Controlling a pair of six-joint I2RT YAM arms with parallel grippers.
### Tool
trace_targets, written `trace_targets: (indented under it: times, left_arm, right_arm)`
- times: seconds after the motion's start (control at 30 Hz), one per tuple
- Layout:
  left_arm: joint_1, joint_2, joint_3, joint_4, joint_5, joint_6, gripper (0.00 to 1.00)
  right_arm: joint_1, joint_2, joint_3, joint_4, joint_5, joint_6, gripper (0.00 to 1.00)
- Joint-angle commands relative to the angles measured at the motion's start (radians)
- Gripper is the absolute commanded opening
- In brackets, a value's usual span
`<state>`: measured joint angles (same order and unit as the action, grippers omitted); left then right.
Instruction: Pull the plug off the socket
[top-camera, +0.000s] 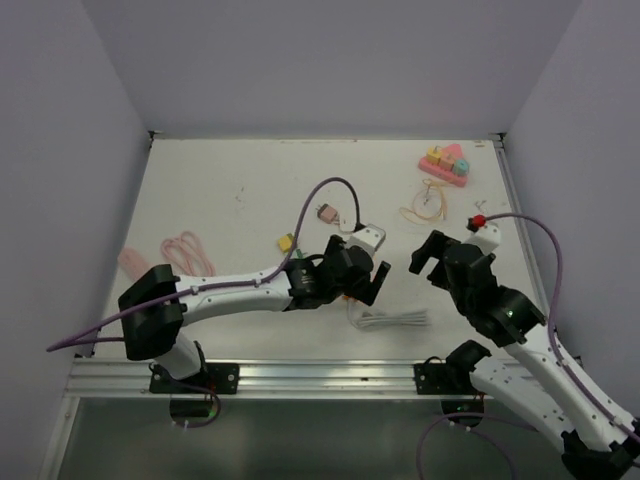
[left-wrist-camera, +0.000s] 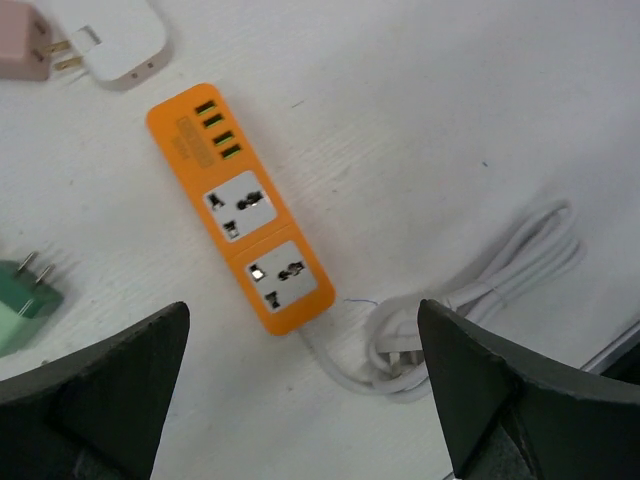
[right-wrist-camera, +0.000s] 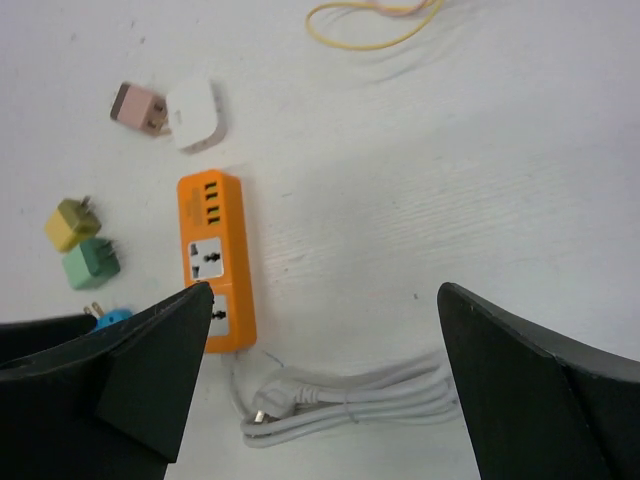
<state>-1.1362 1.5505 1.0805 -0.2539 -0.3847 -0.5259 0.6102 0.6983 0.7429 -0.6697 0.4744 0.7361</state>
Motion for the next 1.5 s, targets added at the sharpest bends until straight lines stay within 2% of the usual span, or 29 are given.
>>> trace_targets:
  times: [0.0, 0.17, 0.27, 0.6, 0.7, 0.77, 0.8, 0.9, 0.93, 0.97, 1.0, 1.33, 1.47]
  left_arm:
    - [-0.098, 0.092, 0.122, -0.036, -0.080, 0.147, 1.00]
    - [-0.180, 0.224, 0.229, -0.022, 0.003, 0.262, 0.97]
    - [-0.214, 0.313, 0.300, -0.060, 0.033, 0.294, 0.95]
    - [-0.231, 0.471, 0.369, -0.085, 0.027, 0.299, 0.84]
    - [-0.231, 0.517, 0.389, -0.099, 0.020, 0.305, 0.77]
    - [-0.229, 0.540, 0.400, -0.107, -0.008, 0.299, 0.63]
    - [-0.229, 0.546, 0.415, -0.119, -0.016, 0.288, 0.49]
    - [-0.229, 0.525, 0.414, -0.111, -0.042, 0.274, 0.28]
    - [-0.229, 0.501, 0.409, -0.101, -0.052, 0.262, 0.15]
    - [-0.227, 0.485, 0.404, -0.097, -0.071, 0.257, 0.11]
    - [-0.227, 0.471, 0.397, -0.094, -0.082, 0.250, 0.02]
    - [-0.160, 0.179, 0.397, -0.120, -0.221, 0.170, 0.00]
    - [-0.058, 0.067, 0.475, -0.134, -0.250, 0.220, 0.00]
  right_arm:
    - [0.000, -0.135, 0.030, -0.198, 0.272, 0.115, 0.99]
    - [0.000, -0.343, 0.044, -0.261, 0.404, 0.141, 0.99]
    - [0.000, -0.411, 0.058, -0.266, 0.449, 0.109, 0.99]
    - [0.002, -0.482, 0.078, -0.280, 0.495, 0.069, 0.99]
    - [0.002, -0.482, 0.066, -0.280, 0.477, 0.078, 0.99]
    - [0.002, -0.479, 0.059, -0.280, 0.469, 0.083, 0.99]
    - [0.002, -0.477, 0.055, -0.280, 0.463, 0.085, 0.99]
    - [0.002, -0.474, 0.050, -0.278, 0.457, 0.080, 0.99]
    - [0.002, -0.473, 0.050, -0.278, 0.455, 0.079, 0.99]
    - [0.002, -0.473, 0.052, -0.278, 0.457, 0.078, 0.99]
    - [0.002, -0.473, 0.053, -0.278, 0.457, 0.077, 0.99]
    - [0.002, -0.484, 0.076, -0.261, 0.464, 0.048, 0.98]
    - [0.002, -0.484, 0.079, -0.257, 0.455, 0.046, 0.98]
